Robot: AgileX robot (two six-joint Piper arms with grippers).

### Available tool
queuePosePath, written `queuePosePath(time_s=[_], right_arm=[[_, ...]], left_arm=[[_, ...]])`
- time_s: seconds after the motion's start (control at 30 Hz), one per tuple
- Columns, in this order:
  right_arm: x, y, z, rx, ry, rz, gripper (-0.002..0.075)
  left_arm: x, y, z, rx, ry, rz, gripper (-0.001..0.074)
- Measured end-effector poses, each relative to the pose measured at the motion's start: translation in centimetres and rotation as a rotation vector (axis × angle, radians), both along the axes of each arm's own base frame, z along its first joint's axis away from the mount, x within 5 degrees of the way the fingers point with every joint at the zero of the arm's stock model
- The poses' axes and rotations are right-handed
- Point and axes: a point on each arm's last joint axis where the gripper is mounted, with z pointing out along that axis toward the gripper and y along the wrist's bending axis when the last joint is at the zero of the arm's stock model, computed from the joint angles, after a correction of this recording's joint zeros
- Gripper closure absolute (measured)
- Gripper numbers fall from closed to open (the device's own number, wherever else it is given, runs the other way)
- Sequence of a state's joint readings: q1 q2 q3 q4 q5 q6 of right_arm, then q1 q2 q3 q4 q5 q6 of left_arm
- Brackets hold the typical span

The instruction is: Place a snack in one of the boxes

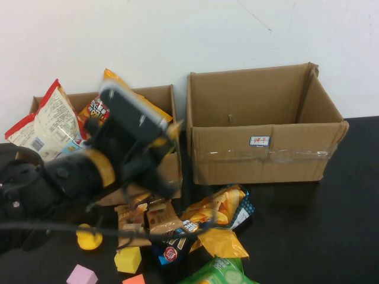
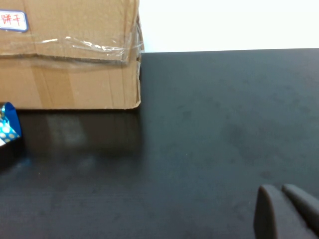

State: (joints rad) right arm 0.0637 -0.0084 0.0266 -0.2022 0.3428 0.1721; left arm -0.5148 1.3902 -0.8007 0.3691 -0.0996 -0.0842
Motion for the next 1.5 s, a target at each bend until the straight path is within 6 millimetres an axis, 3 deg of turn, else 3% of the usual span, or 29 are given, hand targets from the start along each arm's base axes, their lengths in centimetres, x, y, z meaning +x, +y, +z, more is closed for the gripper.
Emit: queuePosePath(time_s=[0.1, 0.2, 0.33, 0.5, 0.57, 0.67, 0.77, 0.83, 0.9, 0.97, 1.1, 1.17, 1.27, 1.33, 1.5], right_arm=[[0.0, 0.0, 0.0, 0.0, 0.0, 0.0, 0.0727], [0.0, 0.0, 0.0, 0.0, 0.0, 0.0, 0.0727], [0.0, 0.0, 0.0, 0.0, 0.0, 0.0, 0.0727], [0.0, 0.0, 0.0, 0.0, 0.0, 0.0, 0.0727], [0.0, 0.0, 0.0, 0.0, 0.0, 0.0, 0.0727], [0.0, 0.0, 0.0, 0.0, 0.0, 0.0, 0.0727], [0.0, 0.0, 0.0, 0.0, 0.0, 0.0, 0.0727], [0.0, 0.0, 0.0, 0.0, 0.0, 0.0, 0.0727], [0.0, 0.0, 0.0, 0.0, 0.0, 0.0, 0.0727], [0.0, 0.0, 0.0, 0.0, 0.0, 0.0, 0.0727], [0.0, 0.0, 0.0, 0.0, 0.0, 0.0, 0.0727], [0.0, 0.0, 0.0, 0.0, 0.0, 0.0, 0.0727], [0.0, 0.0, 0.0, 0.0, 0.0, 0.0, 0.0727], [0.0, 0.0, 0.0, 0.0, 0.0, 0.0, 0.0727], [0.0, 0.0, 0.0, 0.0, 0.0, 0.0, 0.0727]], left_arm=[[-0.6, -2.2, 3.3, -0.201, -0.113, -0.076, 0.0599], [0.5, -3.7, 5.3, -0.34, -0.172, -0.102, 0.0599], [4.1, -5.9, 5.5, -0.396, -0.173, -0.086, 0.0599], [10.1, -8.9, 2.3, -0.349, -0.121, -0.05, 0.0584], [12.4, -10.0, 0.1, -0.316, -0.074, -0.026, 0.0525], [15.0, -11.2, -2.2, -0.277, -0.025, 0.006, 0.0338], [16.1, -11.7, -3.7, -0.229, 0.023, 0.032, 0.0172], [16.2, -11.6, -3.7, -0.212, 0.037, 0.042, 0.012], [15.9, -11.4, -2.7, -0.204, 0.048, 0.059, 0.0125], [15.3, -10.9, -1.1, -0.186, 0.064, 0.084, 0.0198], [13.3, -8.9, 4.0, -0.168, 0.072, 0.143, 0.0561], [11.8, -7.9, 6.9, -0.178, 0.052, 0.159, 0.0652], [8.4, -6.2, 10.8, -0.216, -0.012, 0.14, 0.071], [5.6, -5.3, 11.9, -0.234, -0.038, 0.106, 0.0725], [-0.7, -4.0, 10.8, -0.304, -0.06, -0.003, 0.0734]])
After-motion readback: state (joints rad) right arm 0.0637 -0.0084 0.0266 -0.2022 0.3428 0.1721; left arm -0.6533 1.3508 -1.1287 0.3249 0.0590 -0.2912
